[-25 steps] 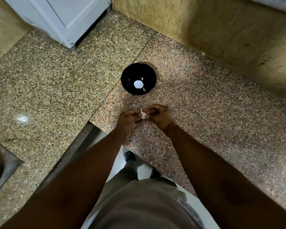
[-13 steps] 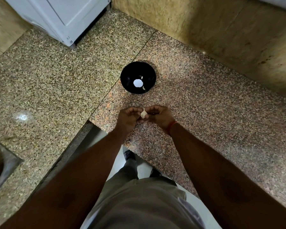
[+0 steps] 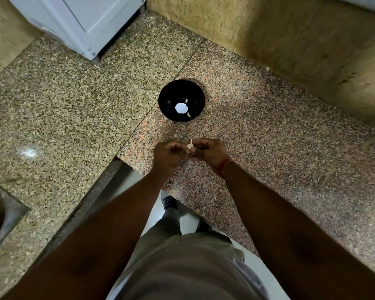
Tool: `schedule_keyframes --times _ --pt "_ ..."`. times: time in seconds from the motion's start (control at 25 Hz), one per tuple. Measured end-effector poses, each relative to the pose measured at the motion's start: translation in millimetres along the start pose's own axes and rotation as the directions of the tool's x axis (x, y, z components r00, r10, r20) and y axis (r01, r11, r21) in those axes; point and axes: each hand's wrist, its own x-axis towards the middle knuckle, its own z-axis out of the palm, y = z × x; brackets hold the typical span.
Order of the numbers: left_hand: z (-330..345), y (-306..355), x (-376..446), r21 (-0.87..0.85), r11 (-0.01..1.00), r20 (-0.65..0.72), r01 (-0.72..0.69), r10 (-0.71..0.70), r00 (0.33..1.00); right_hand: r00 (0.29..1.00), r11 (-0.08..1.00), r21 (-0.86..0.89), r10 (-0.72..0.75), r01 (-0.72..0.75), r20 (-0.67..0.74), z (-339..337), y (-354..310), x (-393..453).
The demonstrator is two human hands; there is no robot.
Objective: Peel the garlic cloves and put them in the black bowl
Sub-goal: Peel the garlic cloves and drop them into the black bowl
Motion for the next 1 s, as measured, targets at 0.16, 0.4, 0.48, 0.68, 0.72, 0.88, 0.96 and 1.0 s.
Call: schedule_keyframes --times 0.16,0.4,0.48,0.68,0.72,0.88,0.96,1.0 --pt "2.1 -4.0 2.7 0.094 0.994 0.01 -0.048 0.047 0.999 0.999 0.994 0.104 0.036 -0.036 0.006 4.3 1.1 -5.2" --pt "3.3 3.0 -5.1 0.206 0.962 0.035 -0.18 0.177 0.984 0.998 0.975 0.214 0.057 -0.058 0.008 4.1 1.3 -10.9" --pt "3.4 3.2 -3.9 0.212 0.958 0.027 -0.192 0.191 0.981 0.998 0.967 0.245 0.066 -0.067 0.013 5.2 1.6 -12.6" --pt "2.1 5.6 -2.4 0.202 0.954 0.053 -0.224 0.217 0.975 0.996 0.953 0.292 0.09 -0.082 -0.014 6.2 1.3 -14.1" --pt "2.6 5.9 -2.5 0.208 0.952 0.052 -0.226 0.22 0.974 0.995 0.95 0.301 0.094 -0.084 -0.017 6.6 1.6 -14.1" --pt "7.1 8.6 -4.3 0.233 0.952 -0.001 -0.197 0.203 0.979 0.994 0.93 0.355 0.11 -0.094 -0.025 10.1 -0.6 -15.3" --pt "8.7 12.2 -4.3 0.239 0.951 -0.014 -0.197 0.206 0.978 0.993 0.911 0.401 0.115 -0.095 -0.024 10.9 -0.5 -16.3" --pt "9.1 13.9 -4.1 0.245 0.948 -0.015 -0.204 0.214 0.977 0.993 0.903 0.418 0.119 -0.098 -0.023 11.1 0.0 -16.7"
